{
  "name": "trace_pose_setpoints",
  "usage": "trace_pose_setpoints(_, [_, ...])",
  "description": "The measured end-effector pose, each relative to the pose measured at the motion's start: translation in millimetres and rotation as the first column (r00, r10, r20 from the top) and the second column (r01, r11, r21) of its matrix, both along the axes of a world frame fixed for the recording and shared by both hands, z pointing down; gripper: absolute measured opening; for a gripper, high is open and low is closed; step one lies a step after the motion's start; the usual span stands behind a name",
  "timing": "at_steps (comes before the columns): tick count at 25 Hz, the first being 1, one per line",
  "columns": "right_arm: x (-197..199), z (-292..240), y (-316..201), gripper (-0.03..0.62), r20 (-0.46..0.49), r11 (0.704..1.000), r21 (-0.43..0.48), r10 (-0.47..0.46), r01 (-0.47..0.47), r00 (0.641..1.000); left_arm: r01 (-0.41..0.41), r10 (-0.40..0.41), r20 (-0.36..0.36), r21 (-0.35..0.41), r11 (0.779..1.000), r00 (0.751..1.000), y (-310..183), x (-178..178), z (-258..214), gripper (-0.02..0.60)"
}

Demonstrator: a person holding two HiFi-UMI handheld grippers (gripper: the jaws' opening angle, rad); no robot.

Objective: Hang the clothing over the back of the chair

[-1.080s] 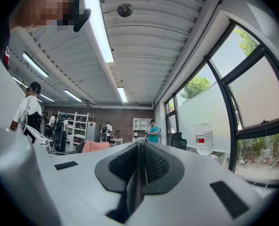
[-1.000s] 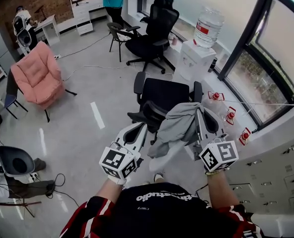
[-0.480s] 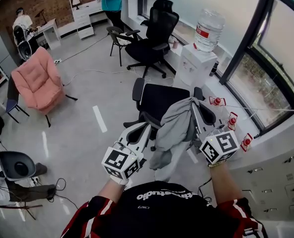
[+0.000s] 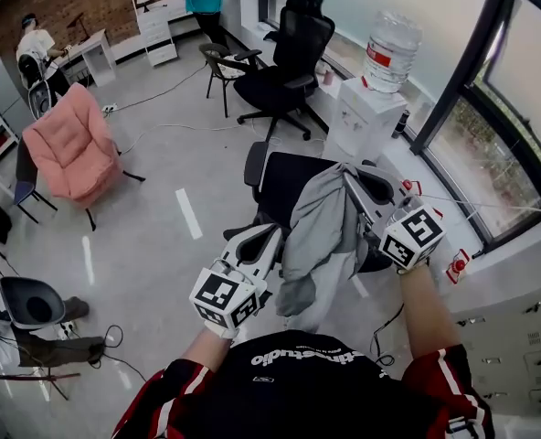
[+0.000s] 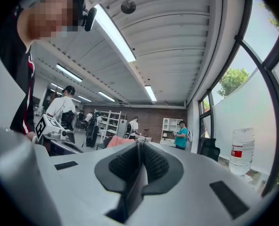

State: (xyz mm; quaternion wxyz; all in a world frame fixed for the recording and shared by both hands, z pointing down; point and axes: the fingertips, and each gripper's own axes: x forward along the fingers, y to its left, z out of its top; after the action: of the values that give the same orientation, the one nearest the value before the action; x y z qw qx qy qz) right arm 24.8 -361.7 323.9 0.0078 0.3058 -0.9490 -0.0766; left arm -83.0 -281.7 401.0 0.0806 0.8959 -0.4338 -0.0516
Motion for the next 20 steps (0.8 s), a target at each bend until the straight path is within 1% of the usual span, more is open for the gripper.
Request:
trace_pose_setpoints(3, [8.2, 12.9, -23.9, 0.034, 0.002, 0.997, -0.003, -0.072, 0.072, 0.997, 0.001, -0.001, 0.004, -0.016, 1.000, 1.000, -12.7, 6.7, 6.5, 0.025])
trace_pose_setpoints(6, [15.6, 25.3, -46.4, 0.034, -0.009, 0.994, -0.016, -0.106, 0.106, 0.994, 0.000, 0.000, 0.014, -0.030, 1.000, 1.000, -22.6, 12.6, 12.0, 0.025])
trace_pose_setpoints(8, [19.9, 30.1, -59.3, 0.034, 0.007, 0.991, -0.036, -0.131, 0.131, 0.991, 0.001, 0.000, 0.020, -0.038, 0.999, 1.000, -30.0, 17.3, 14.4, 0.025])
trace_pose_setpoints(10, [24.4, 34.1, -71.6, 0.034, 0.013, 0.988, -0.046, -0.146, 0.147, 0.989, 0.003, -0.002, 0.025, -0.042, 0.999, 1.000, -37.7, 22.6, 16.3, 0.025])
trace_pose_setpoints(16, [31.2, 47.0, -109.0, 0.034, -0.013, 0.979, -0.057, -0.197, 0.196, 0.980, 0.017, -0.015, 0.041, -0.057, 0.998, 0.999, -67.7, 34.9, 24.1, 0.025])
trace_pose_setpoints(20, [31.2, 56.9, -127.9, 0.034, -0.015, 0.971, -0.069, -0.232, 0.230, 0.973, 0.031, -0.029, 0.045, -0.051, 0.998, 0.999, -87.0, 39.9, 25.3, 0.025])
